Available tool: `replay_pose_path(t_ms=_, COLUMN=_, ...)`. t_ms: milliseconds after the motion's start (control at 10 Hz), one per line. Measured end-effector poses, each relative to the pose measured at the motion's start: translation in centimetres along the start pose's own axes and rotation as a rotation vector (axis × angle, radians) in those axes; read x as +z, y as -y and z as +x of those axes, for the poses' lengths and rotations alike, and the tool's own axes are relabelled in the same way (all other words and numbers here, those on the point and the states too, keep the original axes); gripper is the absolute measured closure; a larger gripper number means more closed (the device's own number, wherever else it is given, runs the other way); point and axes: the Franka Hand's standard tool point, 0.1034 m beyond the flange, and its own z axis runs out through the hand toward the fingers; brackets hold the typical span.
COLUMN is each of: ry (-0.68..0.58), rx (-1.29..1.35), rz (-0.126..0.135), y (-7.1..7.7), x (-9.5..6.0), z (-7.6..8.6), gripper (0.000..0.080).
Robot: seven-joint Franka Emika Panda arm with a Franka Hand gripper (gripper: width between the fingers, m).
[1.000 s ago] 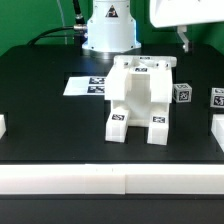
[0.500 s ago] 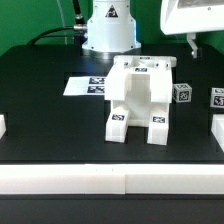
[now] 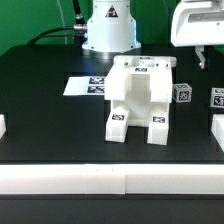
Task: Assemble chair
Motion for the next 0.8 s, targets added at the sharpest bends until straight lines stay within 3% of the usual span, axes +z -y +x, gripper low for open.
replay_pose_path(t_ms=800, ry=0.036, rx=-0.016, rz=-0.036, y=0.0, x=3.1, z=-1.6, gripper=0.015)
